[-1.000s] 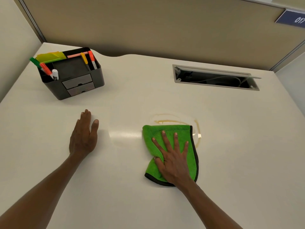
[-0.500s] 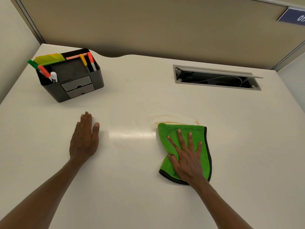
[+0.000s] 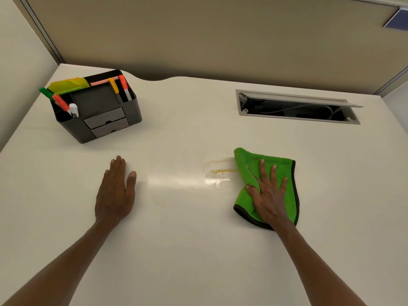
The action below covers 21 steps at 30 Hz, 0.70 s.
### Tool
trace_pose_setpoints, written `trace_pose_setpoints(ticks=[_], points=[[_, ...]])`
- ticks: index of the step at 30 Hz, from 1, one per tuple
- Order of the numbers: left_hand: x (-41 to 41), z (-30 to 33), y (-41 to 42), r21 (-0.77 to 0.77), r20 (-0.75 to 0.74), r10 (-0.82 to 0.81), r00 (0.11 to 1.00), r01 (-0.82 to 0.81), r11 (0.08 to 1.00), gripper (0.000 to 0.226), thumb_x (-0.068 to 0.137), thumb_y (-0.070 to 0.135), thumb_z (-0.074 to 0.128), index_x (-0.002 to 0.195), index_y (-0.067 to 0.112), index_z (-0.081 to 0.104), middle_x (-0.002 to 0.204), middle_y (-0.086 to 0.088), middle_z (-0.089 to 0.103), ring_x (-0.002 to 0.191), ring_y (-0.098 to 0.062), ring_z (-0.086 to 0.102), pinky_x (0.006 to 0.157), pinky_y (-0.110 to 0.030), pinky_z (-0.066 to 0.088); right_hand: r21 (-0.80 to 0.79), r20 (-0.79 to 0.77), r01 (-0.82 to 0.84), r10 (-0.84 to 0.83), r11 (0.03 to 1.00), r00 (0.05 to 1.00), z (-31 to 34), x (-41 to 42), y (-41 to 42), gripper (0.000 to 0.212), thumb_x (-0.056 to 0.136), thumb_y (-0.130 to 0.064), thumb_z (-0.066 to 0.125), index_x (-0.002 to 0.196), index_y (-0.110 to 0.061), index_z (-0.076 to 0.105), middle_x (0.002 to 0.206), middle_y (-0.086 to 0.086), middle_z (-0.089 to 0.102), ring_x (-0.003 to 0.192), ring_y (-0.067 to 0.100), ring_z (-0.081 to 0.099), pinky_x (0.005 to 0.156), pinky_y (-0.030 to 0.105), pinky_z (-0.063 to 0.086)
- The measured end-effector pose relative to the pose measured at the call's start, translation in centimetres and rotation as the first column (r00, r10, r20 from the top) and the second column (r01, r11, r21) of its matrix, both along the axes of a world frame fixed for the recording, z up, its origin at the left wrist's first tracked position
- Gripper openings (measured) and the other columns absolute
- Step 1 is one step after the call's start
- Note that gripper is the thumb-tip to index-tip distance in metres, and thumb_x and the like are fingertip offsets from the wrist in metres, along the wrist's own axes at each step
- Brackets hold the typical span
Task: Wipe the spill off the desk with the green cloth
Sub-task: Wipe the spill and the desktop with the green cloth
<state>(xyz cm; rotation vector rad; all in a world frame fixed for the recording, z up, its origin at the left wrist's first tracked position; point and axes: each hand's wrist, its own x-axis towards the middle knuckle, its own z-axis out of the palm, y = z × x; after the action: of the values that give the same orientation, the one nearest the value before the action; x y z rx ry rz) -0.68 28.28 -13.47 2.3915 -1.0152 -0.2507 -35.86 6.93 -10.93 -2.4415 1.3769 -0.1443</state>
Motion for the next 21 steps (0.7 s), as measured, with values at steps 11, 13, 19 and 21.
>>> trace_pose_setpoints(ticks=[11,13,19,21], points=[[-0.4,0.3,-0.3,0.016,0.024,-0.003,1.0,0.002,1.0,0.071,0.098,0.053,0.016,0.155,0.011,0.018,0.165,0.003,0.013,0.151,-0.004,0.005,0.124,-0.03,0.005,0.004,-0.002,-0.059,0.059,0.998,0.998,-0.4,3.4,-3.2,0.056,0.09,-0.067,0.017,0.146,-0.062,0.015,0.163,-0.023,-0.014,0.151,0.018,-0.019,0.116,0.061,-0.017],[-0.4,0.4,-0.2,0.022,0.029,-0.002,1.0,0.002,1.0,0.071,0.098,0.053,0.016,0.155,0.011,0.018,0.165,0.003,0.012,0.151,-0.004,0.005,0.124,-0.03,0.005,0.005,-0.005,-0.063,0.063,0.998,0.998,-0.3,4.9,-3.4,0.063,0.089,-0.067,0.016,0.15,-0.052,0.023,0.163,-0.021,-0.013,0.151,0.019,-0.019,0.115,0.061,-0.018],[-0.4,0.4,-0.3,0.024,0.043,0.0,0.999,-0.001,1.0,0.072,0.097,0.054,0.015,0.155,0.011,0.02,0.165,0.002,0.013,0.151,-0.005,0.006,0.123,-0.028,0.004,-0.01,-0.067,-0.138,0.137,0.99,0.988,-0.3,9.3,-3.0,0.054,0.089,-0.072,0.009,0.142,-0.068,0.001,0.163,-0.014,-0.019,0.15,0.031,-0.022,0.111,0.07,-0.017],[-0.5,0.4,-0.3,0.017,0.049,0.001,0.999,-0.002,1.0,0.072,0.097,0.054,0.016,0.155,0.01,0.021,0.164,0.002,0.015,0.151,-0.006,0.007,0.123,-0.029,0.005,-0.042,-0.125,-0.159,0.153,0.986,0.98,-0.4,10.4,-2.6,0.058,0.088,-0.074,0.007,0.144,-0.065,-0.002,0.163,-0.012,-0.021,0.149,0.036,-0.023,0.108,0.074,-0.015]])
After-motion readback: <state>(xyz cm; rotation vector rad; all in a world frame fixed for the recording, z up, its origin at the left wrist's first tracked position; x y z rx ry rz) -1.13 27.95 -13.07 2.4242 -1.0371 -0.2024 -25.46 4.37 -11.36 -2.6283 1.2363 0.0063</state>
